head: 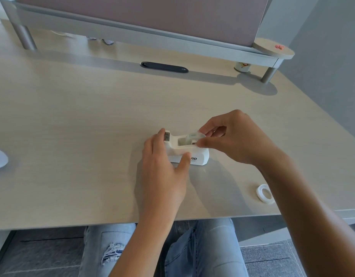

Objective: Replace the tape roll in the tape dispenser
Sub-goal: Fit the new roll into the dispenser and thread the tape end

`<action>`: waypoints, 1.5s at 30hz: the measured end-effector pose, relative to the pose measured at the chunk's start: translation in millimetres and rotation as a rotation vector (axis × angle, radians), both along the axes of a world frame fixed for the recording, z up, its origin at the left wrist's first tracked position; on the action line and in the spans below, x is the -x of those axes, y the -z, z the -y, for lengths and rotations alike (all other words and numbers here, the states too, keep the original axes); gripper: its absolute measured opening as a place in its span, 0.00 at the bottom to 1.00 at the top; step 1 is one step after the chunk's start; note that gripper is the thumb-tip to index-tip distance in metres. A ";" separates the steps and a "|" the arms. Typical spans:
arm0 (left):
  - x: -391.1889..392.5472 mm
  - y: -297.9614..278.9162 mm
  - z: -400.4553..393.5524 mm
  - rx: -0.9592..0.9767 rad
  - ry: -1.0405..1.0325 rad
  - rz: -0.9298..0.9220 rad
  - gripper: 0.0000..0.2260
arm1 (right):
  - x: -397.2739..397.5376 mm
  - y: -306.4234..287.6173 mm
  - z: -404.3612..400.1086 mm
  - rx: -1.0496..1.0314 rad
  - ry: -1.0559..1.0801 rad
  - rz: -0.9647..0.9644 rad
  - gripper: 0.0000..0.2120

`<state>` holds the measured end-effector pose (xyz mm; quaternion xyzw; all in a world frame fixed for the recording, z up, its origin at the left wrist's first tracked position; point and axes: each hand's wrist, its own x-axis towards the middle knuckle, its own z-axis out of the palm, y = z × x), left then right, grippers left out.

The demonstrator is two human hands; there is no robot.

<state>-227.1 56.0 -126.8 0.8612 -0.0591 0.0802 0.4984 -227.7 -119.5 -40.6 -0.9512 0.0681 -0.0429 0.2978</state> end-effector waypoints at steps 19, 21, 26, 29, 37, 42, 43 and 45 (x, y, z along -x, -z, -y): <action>0.3 -0.2 1.1 0.015 -0.011 0.001 0.30 | 12.6 8.8 11.1 -0.085 0.024 0.079 0.09; 0.4 -0.3 1.1 0.017 -0.013 0.002 0.30 | 12.3 10.1 10.4 -0.099 0.024 0.083 0.09; 0.1 -0.3 1.1 0.021 -0.012 0.000 0.30 | 11.4 10.8 11.2 -0.089 0.004 0.075 0.09; 0.6 -0.7 1.1 0.027 -0.016 -0.004 0.30 | 10.9 10.2 10.4 -0.078 -0.015 0.064 0.09; 1.5 -1.1 0.3 0.028 -0.011 0.002 0.29 | 0.2 3.3 2.0 0.104 -0.093 0.054 0.05; 1.2 -0.9 0.6 0.025 -0.009 0.005 0.30 | 1.1 4.6 5.1 0.071 -0.112 0.072 0.06; 1.5 -1.0 0.7 0.025 -0.010 0.003 0.29 | 1.6 4.4 6.0 0.069 -0.113 0.072 0.06; 2.0 -1.2 0.8 0.026 -0.013 -0.003 0.29 | 1.4 3.1 7.4 0.065 -0.121 0.063 0.05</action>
